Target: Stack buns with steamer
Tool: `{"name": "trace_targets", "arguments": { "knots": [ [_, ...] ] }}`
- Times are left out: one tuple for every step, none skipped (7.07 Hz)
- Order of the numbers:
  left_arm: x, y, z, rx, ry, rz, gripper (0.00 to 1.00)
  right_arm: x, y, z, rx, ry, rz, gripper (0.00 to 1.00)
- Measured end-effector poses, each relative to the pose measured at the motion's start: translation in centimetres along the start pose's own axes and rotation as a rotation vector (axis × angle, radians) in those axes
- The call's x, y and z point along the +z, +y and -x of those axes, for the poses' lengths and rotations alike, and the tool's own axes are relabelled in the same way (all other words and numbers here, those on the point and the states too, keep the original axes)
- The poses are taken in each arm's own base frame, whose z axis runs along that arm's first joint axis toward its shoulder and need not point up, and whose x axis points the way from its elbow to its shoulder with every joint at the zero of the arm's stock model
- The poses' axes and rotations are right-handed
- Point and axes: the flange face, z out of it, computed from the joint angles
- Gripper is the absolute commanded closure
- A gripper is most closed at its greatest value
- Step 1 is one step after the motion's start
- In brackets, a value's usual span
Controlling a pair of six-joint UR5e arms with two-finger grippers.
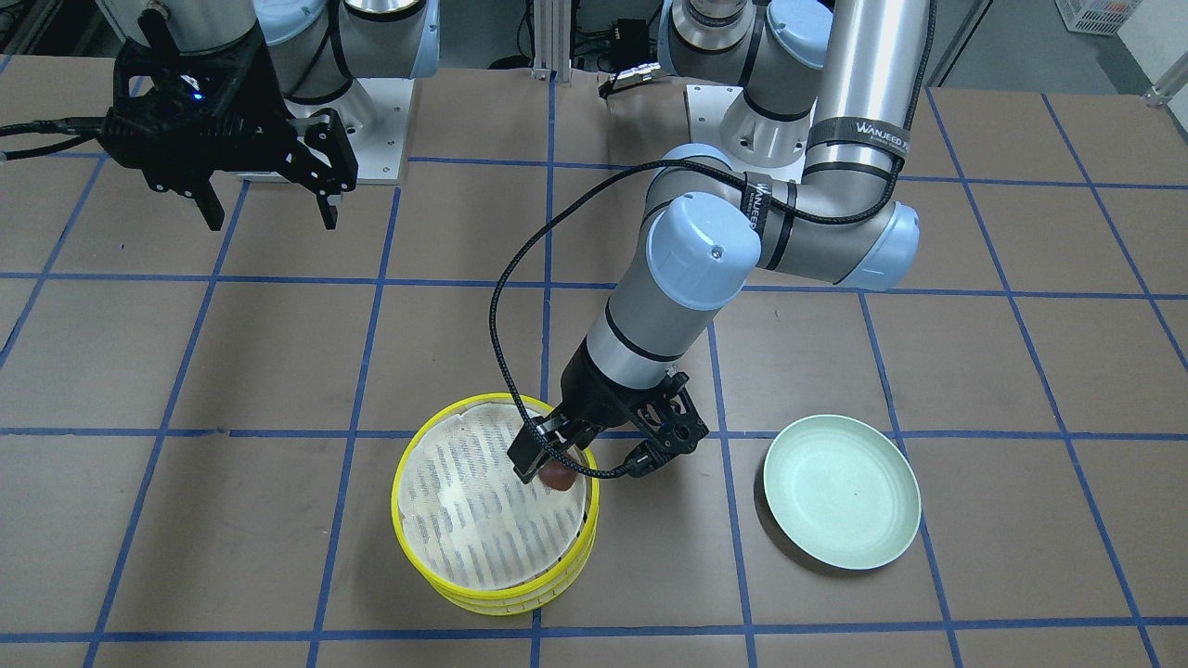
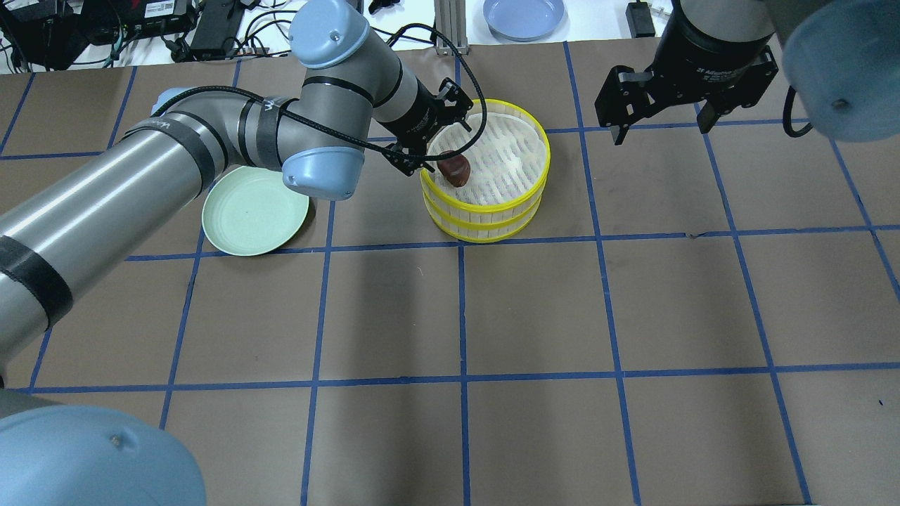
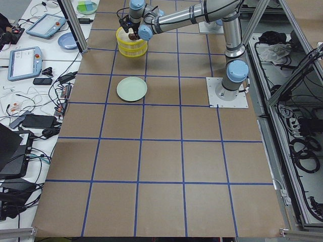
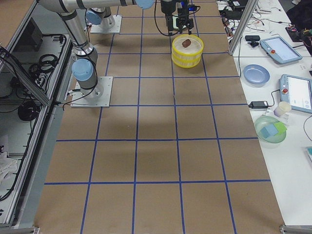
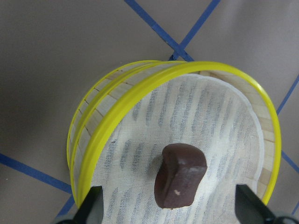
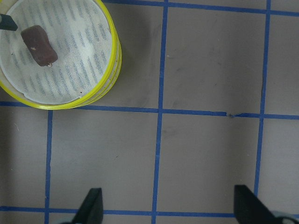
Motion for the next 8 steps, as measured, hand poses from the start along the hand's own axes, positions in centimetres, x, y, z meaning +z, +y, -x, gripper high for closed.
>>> {"name": "trace_targets", "arguments": {
  "knots": [
    [-0.8, -0.1, -0.3, 0.025, 0.002, -0.006, 0.0, 0.6, -0.5, 0.0, 0.001, -0.001, -0.002, 0.0],
    [-2.6, -1.1, -0.3, 0.105, -0.01, -0.014, 0.0, 0.8, -0.8, 0.0, 0.003, -0.001, -0.007, 0.0],
    [-5.2, -3.4, 0.5, 0.214, -0.041, -0.022, 0.0, 0.8, -0.9, 0.0, 0.004, -0.002, -0.012, 0.0],
    [-8.1, -5.9, 1.9, 0.33, -0.076, -0.033, 0.0, 0.8, -1.0, 0.0, 0.005, -0.002, -0.014, 0.0],
    [-11.2, -7.8, 3.5, 0.447, -0.117, -0.04, 0.0, 0.8, -1.0, 0.0, 0.007, -0.002, -0.014, 0.0],
    [-14.0, -8.9, 5.1, 0.51, -0.17, -0.043, 0.0, 0.8, -1.0, 0.0, 0.008, -0.002, -0.014, 0.0],
    [-17.0, -9.6, 6.8, 0.547, -0.248, -0.049, 0.0, 0.8, -1.0, 0.0, 0.008, -0.003, -0.014, 0.0],
    [-19.8, -9.7, 8.2, 0.563, -0.341, -0.048, 0.0, 0.8, -1.0, 0.0, 0.009, -0.003, -0.013, 0.0]
  ]
}}
